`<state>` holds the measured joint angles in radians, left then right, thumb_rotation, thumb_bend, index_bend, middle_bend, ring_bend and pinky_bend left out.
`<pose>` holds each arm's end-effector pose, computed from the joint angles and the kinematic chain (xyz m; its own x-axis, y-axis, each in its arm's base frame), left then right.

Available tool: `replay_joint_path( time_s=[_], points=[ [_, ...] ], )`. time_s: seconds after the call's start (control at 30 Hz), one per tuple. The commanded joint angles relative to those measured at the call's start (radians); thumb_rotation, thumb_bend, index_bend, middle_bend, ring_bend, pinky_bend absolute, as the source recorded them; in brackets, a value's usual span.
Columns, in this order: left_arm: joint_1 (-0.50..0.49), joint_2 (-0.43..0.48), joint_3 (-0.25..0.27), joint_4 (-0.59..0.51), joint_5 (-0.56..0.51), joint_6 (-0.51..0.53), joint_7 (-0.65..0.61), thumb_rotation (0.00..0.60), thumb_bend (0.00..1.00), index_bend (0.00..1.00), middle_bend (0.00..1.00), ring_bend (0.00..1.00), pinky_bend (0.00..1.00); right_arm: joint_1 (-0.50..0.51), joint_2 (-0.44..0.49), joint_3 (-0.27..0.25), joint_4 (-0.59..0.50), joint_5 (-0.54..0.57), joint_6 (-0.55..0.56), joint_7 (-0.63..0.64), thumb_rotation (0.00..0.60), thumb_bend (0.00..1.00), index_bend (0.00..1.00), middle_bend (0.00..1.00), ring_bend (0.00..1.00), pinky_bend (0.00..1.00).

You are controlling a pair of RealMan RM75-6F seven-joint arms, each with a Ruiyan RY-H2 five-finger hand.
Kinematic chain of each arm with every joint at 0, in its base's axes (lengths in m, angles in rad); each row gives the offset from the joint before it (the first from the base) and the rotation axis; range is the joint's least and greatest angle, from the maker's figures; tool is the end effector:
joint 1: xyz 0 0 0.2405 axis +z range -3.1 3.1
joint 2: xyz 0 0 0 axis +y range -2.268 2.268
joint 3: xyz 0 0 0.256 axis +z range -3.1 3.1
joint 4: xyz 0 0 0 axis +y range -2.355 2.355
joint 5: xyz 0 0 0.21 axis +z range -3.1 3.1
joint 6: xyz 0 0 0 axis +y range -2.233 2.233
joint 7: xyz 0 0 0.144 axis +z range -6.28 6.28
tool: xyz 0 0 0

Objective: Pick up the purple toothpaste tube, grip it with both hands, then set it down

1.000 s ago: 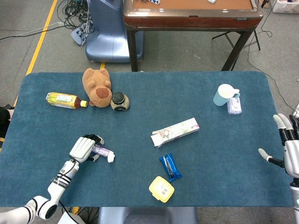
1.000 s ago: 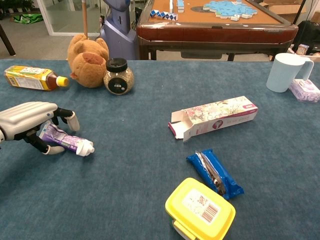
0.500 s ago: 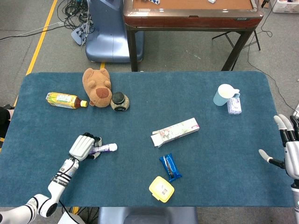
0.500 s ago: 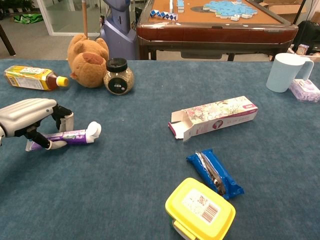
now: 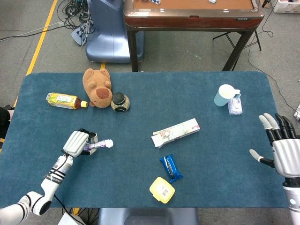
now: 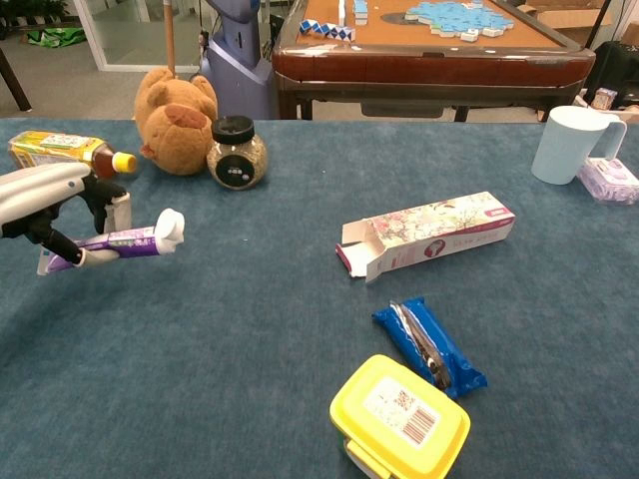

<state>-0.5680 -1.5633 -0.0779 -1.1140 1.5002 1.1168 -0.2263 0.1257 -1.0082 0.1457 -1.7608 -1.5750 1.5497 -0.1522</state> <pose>-0.2464 0.3322 0.0130 0.3219 0.1971 0.9260 0.9034 -0.3565 -0.2382 -0.2573 -0.2067 0.1980 0.4774 0.1864 0.8587 -0.8562 -0.1211 0.5022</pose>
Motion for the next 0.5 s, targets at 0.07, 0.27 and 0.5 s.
replay_joint_path(
  time_s=[0.07,0.27,0.5],
  points=[
    [-0.019,0.064,-0.006,-0.067,0.019,-0.004,-0.044,0.6,0.35,0.56,0.65,0.49,0.33,0.056,-0.001,-0.01,-0.029,-0.059,-0.066,-0.039,0.6,0.12,0.02,0.13,0.02,0.1],
    [-0.042,0.116,-0.02,-0.146,0.03,-0.006,-0.079,0.6,0.37,0.55,0.65,0.5,0.34,0.148,-0.034,-0.013,-0.067,-0.122,-0.18,-0.129,0.6,0.32,0.06,0.14,0.02,0.1],
    [-0.074,0.148,-0.034,-0.215,0.032,-0.028,-0.111,0.6,0.4,0.55,0.65,0.53,0.35,0.258,-0.135,-0.006,-0.076,-0.173,-0.298,-0.221,0.6,0.41,0.21,0.14,0.01,0.09]
  ],
)
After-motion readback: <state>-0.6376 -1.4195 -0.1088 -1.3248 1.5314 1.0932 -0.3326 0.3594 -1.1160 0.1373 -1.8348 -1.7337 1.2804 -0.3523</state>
